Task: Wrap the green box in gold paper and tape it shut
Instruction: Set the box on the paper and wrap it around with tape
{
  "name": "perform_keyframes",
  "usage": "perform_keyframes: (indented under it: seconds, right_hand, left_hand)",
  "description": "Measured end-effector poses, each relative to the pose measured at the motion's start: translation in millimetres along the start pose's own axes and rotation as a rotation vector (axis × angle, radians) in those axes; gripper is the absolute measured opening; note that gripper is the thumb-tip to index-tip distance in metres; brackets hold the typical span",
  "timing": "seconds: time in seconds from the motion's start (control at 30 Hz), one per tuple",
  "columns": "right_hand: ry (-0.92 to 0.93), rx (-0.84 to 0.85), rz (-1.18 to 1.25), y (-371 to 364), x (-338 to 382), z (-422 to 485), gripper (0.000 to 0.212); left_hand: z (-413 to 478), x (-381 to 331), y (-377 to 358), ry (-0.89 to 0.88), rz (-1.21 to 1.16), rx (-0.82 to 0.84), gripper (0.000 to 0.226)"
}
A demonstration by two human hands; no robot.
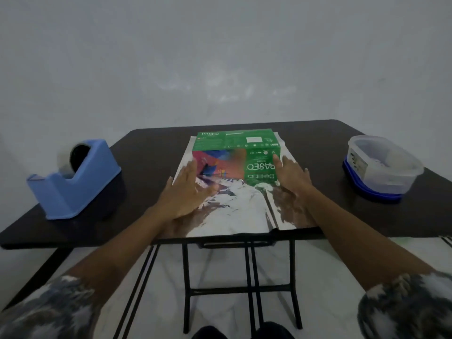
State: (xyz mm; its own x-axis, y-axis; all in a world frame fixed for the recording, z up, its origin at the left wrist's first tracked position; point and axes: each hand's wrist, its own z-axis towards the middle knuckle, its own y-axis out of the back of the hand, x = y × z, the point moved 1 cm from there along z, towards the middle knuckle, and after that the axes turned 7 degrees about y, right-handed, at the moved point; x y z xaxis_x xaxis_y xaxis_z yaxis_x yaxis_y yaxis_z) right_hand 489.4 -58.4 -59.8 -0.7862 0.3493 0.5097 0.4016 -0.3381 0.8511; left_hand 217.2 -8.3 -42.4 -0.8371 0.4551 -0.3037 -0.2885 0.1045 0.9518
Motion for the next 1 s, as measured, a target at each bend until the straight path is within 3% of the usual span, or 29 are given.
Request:
perform_keyframes:
  seconds: [0.13, 0.3, 0.43, 0.57, 0.63, 0.77, 0.9, 1.0]
  right_hand:
    - [0.066, 0.085, -0.219, -7, -9, -1, 0.061]
    - [0.058, 0.094, -0.171, 4, 3, -14, 0.072]
    - [0.067, 0.129, -0.242, 6, 1, -24, 0.073]
    - [0.048, 0.039, -0.004, 11, 7, -24, 0.074]
    - [0.032, -0.063, 0.108, 18, 15, -21, 0.073]
    - [0.037, -0.12, -0.026, 25, 22, -15, 0.07]
    - [0.02, -0.069, 0.544, 25, 29, 3, 0.086]
    - [-0.06, -0.001, 0.808, 22, 31, 10, 0.066]
  left_hand:
    - [-4, 16, 0, 0.04, 0.238, 0.227, 0.086]
    - [-13, 3, 15, -0.039, 0.213, 0.243, 0.089]
    - [-24, -13, 6, -0.116, 0.253, 0.338, 0.071]
    - [-23, -24, 37, -0.111, -0.086, 0.443, 0.065]
    - [-15, -26, 53, -0.042, -0.24, 0.309, 0.059]
    - [17, -7, 61, 0.181, -0.417, -0.068, 0.036]
    - [34, -8, 57, 0.251, -0.843, -0.1, 0.058]
    - [41, -18, 48, 0.259, -1.011, -0.069, 0.058]
